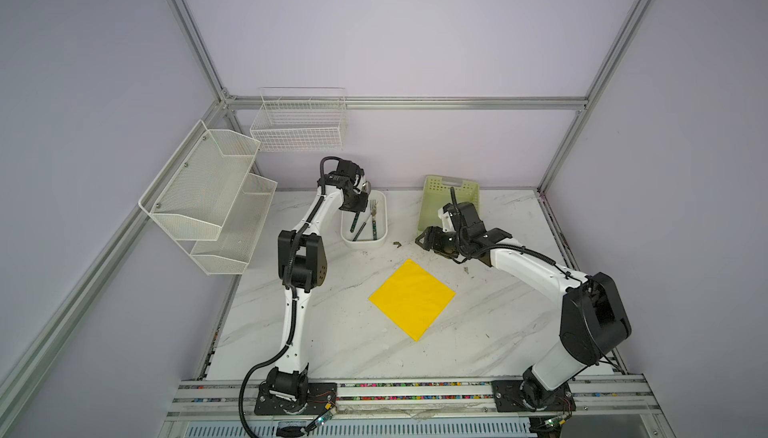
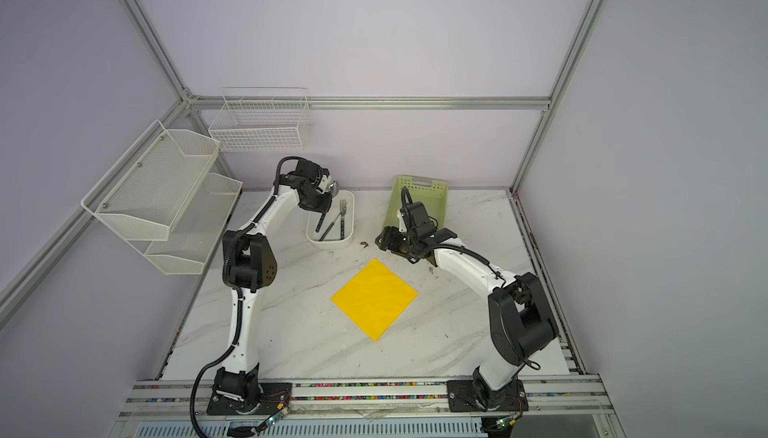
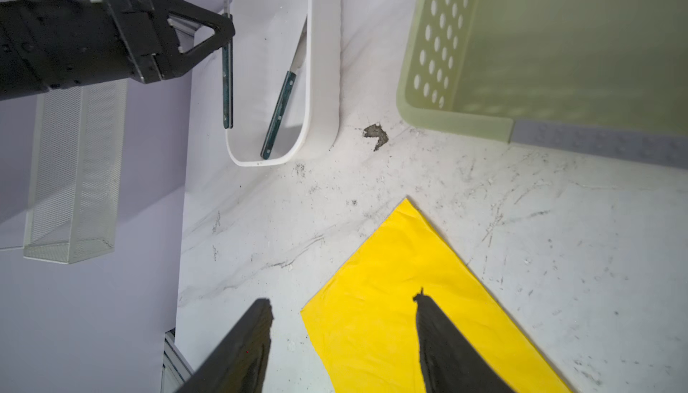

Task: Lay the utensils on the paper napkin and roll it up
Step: 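Lift the spoon out of the tray with the left gripper, then bring the spoon toward the right gripper while the right gripper closes on its handle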

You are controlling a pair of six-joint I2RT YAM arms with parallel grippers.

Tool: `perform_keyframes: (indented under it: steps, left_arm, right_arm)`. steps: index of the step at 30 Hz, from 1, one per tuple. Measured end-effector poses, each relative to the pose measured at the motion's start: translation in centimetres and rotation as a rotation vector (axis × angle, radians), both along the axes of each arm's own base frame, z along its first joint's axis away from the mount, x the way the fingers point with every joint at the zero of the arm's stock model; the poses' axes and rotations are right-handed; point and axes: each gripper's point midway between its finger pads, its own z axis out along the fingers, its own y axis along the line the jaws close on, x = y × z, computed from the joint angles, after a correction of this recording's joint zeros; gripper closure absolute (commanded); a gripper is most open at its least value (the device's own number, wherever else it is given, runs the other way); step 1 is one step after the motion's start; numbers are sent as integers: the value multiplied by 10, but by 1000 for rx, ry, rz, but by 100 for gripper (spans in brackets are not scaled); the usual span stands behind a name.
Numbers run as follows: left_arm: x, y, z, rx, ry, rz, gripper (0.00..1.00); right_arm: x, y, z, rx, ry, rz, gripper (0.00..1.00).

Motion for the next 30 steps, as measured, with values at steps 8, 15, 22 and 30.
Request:
perform_keyframes:
  steps: [8, 15, 22, 30]
  left_arm:
    - [-26, -11, 63, -124, -72, -8, 92]
    - [-56, -22, 72, -238, -42, -8, 92]
    - [-85, -36, 90, -340, -57, 0, 92]
    - [-111, -61, 101, -391, -88, -21, 92]
  right_arm:
    - [10, 16, 24, 123, -74, 15, 46]
    - [19, 34, 31, 220, -94, 33, 52]
    - [27, 56, 26, 231, -85, 46, 60]
    - [30, 83, 56, 284, -156, 91, 61]
